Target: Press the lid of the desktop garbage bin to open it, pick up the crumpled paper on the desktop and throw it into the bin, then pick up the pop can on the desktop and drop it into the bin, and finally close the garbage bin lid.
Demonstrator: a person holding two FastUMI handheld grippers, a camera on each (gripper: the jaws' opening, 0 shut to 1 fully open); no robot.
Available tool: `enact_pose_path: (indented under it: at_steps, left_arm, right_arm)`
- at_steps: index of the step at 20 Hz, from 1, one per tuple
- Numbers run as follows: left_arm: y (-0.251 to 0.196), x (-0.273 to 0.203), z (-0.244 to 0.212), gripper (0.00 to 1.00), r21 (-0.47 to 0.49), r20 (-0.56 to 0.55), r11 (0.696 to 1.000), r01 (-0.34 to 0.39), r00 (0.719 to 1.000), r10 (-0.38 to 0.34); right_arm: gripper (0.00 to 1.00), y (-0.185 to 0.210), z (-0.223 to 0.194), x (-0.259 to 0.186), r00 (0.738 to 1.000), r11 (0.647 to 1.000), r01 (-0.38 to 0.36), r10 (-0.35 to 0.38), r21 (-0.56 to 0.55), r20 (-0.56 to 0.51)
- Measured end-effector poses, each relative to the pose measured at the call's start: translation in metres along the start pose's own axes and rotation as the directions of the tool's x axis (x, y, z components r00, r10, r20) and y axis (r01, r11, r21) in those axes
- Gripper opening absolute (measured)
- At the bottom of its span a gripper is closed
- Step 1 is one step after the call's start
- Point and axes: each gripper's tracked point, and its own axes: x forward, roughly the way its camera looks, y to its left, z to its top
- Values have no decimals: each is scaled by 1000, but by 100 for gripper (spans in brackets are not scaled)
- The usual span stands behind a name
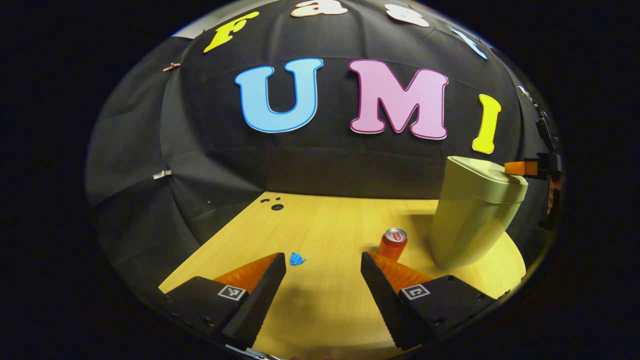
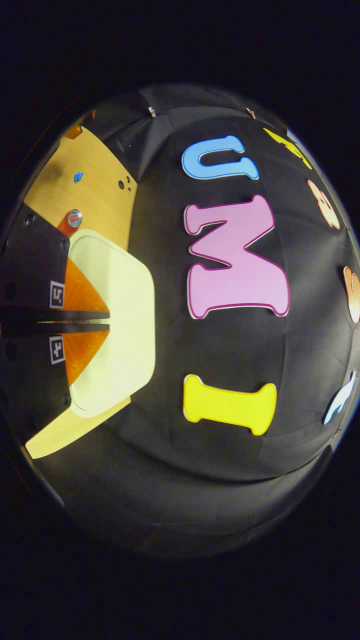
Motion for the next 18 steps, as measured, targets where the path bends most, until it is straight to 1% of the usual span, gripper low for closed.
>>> enact_pose_path:
  at_steps: [3,5,7,10,12,16,18]
  left_arm:
    - [8,5,-4,97,3,-13,998,-55,998,55]
    - [13,8,-8,97,-20,-32,996,-85,996,84]
    - [18,11,-7,97,-30,-37,992,-120,992,119]
    - [19,12,-5,97,-19,-35,988,-152,988,151]
    - [15,13,-5,97,-22,-34,989,-149,988,149]
    - [8,10,1,97,-27,-16,992,-126,992,125]
    - [7,9,5,97,-17,4,995,-101,995,101]
  right_arm:
    - [5,0,0,-3,1000,999,-4,6,-54,31]
    - [5,0,-1,-3,999,997,-11,14,-82,35]
    - [6,-1,-3,-3,999,997,-20,23,-68,33]
    - [6,1,-5,0,998,997,-57,58,-48,27]
    - [6,1,-4,-1,997,996,-65,67,-59,31]
    - [5,1,6,-3,997,997,-46,49,-56,52]
    - [5,1,5,-6,999,999,-39,40,-36,29]
